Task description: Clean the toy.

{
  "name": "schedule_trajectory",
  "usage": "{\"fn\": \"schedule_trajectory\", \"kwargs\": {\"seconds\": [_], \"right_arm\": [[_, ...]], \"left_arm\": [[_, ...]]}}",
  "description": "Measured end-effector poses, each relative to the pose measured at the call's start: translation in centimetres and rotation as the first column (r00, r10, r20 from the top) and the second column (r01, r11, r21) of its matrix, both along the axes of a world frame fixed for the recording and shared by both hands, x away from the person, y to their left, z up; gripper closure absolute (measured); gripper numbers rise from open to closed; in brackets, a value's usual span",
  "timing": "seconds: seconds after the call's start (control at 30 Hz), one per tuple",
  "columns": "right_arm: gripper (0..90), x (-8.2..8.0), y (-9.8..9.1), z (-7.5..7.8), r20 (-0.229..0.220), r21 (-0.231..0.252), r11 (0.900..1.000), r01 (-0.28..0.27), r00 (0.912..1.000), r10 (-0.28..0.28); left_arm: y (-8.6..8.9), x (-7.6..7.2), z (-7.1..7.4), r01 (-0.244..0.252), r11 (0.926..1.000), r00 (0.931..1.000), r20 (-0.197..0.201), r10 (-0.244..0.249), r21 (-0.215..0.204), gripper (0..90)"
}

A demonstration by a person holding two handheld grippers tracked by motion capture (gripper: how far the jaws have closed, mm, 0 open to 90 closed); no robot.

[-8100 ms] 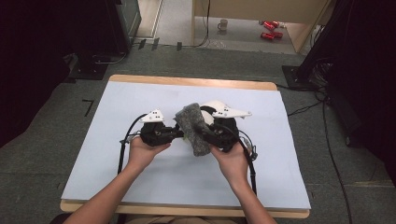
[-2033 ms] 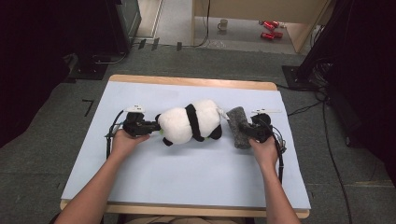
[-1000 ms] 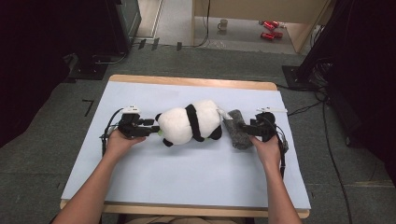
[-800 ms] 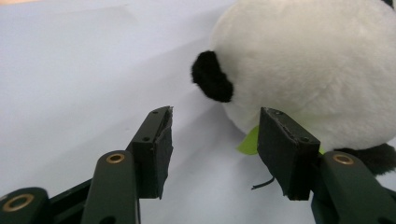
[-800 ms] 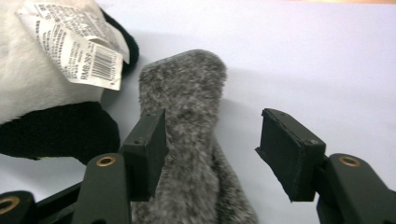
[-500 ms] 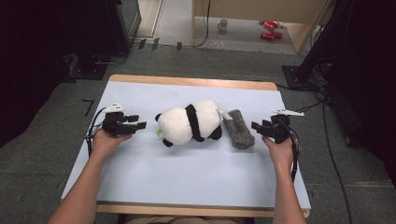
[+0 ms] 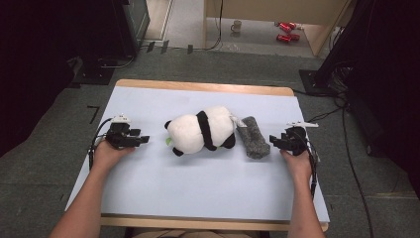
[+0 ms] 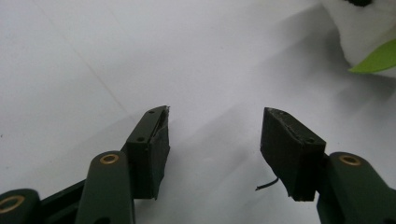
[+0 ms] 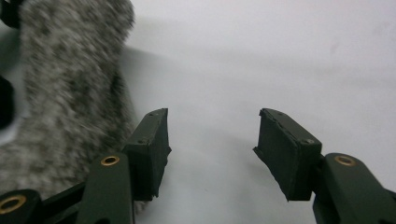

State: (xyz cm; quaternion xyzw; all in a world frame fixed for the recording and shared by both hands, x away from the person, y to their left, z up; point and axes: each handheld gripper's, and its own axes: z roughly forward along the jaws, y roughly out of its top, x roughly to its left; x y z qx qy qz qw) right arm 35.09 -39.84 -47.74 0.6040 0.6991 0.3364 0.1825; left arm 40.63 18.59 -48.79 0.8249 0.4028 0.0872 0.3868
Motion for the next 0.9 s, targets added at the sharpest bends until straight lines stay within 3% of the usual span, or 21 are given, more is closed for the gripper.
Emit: {"fn": "schedule_trajectory", "kwargs": {"seconds": [0.17,0.3,0.4,0.67,0.9], "right_arm": [[43.1,0.2,0.0,-1.0,-0.046,-0.032,0.9994,0.009,0.9989,-0.010],[40.5,0.0,0.4,-1.4,-0.016,-0.076,0.9971,-0.008,0.9999,0.007],[38.0,-0.3,0.8,-1.7,0.017,-0.113,0.9932,-0.027,0.9994,0.029],[29.6,-0.9,0.7,-2.5,0.083,-0.090,0.9950,-0.043,0.9952,0.051],[28.1,-0.9,0.8,-2.5,0.085,-0.098,0.9939,-0.051,0.9946,0.059]], "left_arm": [[-0.1,-0.1,-0.1,0.012,0.9998,0.9998,0.018,-0.012,0.016,40.6],[-0.4,-0.7,-0.4,0.039,0.9980,0.9965,0.072,-0.043,0.049,36.3],[-0.4,-0.8,-0.6,0.044,0.9980,0.9947,0.091,-0.048,0.045,34.9],[-0.4,-0.9,-0.7,0.050,0.9978,0.9938,0.097,-0.054,0.043,32.5],[-0.5,-1.0,-0.8,0.051,0.9971,0.9928,0.105,-0.057,0.057,31.7]]}}
